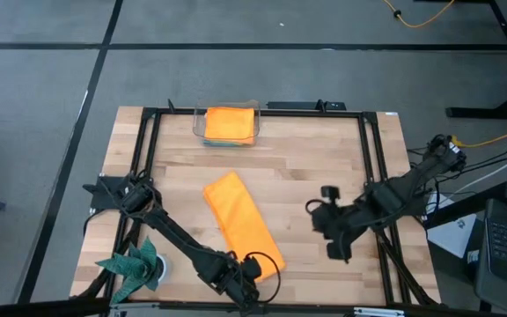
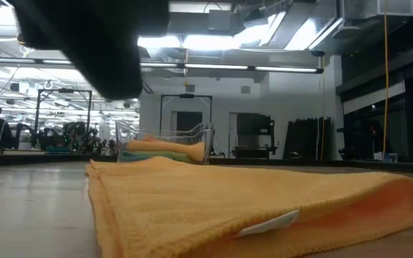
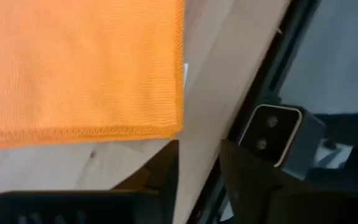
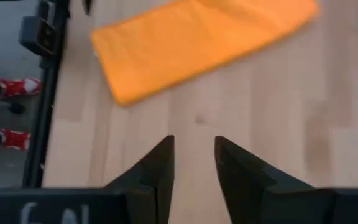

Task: Fold microfiber towels
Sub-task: Fold the orange microfiber cloth

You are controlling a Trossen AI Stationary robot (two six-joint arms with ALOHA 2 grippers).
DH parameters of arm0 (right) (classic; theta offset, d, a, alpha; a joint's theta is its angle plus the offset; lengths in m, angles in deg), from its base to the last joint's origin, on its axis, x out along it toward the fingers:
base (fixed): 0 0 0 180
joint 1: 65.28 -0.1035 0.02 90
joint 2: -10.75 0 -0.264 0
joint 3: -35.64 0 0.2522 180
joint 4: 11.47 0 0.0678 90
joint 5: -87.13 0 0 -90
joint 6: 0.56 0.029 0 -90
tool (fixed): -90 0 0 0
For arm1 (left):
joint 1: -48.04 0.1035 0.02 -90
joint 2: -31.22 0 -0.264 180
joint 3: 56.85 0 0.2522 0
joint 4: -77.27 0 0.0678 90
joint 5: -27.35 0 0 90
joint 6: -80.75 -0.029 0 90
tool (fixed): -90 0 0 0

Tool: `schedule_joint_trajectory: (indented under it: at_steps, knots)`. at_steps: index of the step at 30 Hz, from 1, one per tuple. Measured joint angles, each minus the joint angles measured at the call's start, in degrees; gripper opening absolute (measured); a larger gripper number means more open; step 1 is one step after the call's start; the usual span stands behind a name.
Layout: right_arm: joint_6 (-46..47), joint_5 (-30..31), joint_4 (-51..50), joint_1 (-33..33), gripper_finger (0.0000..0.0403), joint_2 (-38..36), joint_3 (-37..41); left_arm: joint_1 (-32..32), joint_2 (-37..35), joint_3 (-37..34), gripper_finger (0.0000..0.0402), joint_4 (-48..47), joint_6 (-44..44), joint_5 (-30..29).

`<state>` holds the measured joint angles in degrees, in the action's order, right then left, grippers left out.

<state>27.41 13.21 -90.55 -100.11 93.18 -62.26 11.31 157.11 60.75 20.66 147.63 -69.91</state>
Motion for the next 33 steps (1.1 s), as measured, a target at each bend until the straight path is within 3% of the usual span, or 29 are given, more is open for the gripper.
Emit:
schedule_joint_trajectory:
  at_steps: [3,7,13,20,25,33]
  knots:
    - [-5.55,-2.38,9.18,0.01,0.0116,0.0,5.57,0.0,0.0,0.02,0.0137,0.33,-5.45,0.04]
    - [-11.61,-10.57,22.09,0.0,0.0116,0.0,11.96,0.0,0.2,0.02,0.0162,-0.35,-13.29,-1.09]
    - [-11.54,-13.34,37.65,0.05,0.012,0.81,20.02,0.1,0.2,-0.14,0.0178,0.03,-21.19,-6.78]
    - [-13.34,-14.4,41.43,0.02,0.019,6.07,24.44,0.44,0.2,-3.18,0.0183,2.89,-24.02,-5.2]
    - [-23.08,-14.53,45.4,0.02,0.0241,12.2,24.45,0.44,0.28,-6.13,0.0183,5.69,-23.98,-5.23]
    - [-34.69,-14.69,48.34,0.02,0.0252,19.53,22.39,0.06,0.28,-8.22,0.0183,6.76,-23.97,-5.18]
